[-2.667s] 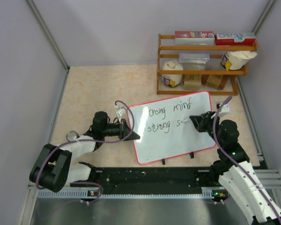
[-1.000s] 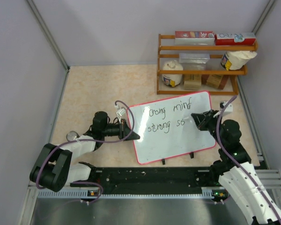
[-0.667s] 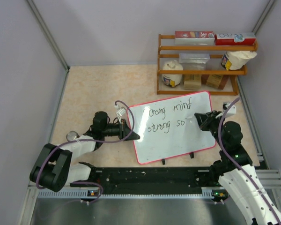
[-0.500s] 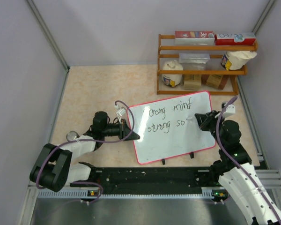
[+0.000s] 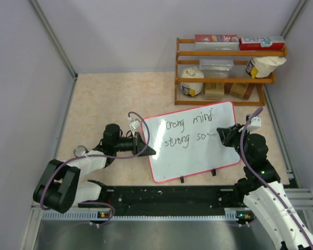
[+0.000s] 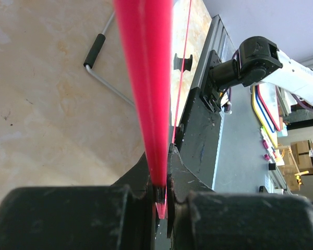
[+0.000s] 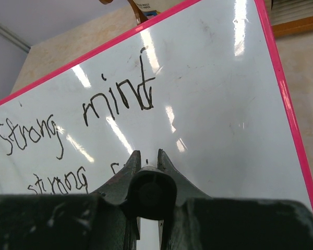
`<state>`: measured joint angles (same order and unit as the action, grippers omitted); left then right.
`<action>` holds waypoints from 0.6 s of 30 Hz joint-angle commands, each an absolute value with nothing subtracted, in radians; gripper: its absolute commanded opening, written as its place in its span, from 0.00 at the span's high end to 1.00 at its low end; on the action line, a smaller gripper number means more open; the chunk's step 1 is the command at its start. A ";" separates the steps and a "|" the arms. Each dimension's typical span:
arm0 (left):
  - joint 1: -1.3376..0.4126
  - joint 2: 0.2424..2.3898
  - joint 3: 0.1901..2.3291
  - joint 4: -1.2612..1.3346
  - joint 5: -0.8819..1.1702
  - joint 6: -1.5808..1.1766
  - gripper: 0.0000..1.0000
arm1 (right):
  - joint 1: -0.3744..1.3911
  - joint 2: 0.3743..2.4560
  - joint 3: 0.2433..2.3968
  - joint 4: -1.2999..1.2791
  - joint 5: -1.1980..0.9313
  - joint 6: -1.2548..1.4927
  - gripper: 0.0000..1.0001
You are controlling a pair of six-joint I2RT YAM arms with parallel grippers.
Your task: Write a sentence on the whiteboard
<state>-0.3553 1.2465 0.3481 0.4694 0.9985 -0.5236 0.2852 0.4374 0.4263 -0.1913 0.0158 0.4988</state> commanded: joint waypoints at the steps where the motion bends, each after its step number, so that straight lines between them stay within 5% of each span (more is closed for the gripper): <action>1: -0.347 1.262 0.347 0.448 0.841 -0.383 1.00 | 0.276 0.408 0.423 -0.236 0.009 0.482 1.00; 18: -0.347 1.259 0.345 0.449 0.839 -0.383 1.00 | 0.276 0.405 0.460 -0.269 0.109 0.469 1.00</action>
<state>-0.3553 1.2465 0.3481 0.4690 0.9985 -0.5232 0.2852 0.3862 0.4206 -0.2787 0.0433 0.4973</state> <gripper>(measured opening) 0.077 0.099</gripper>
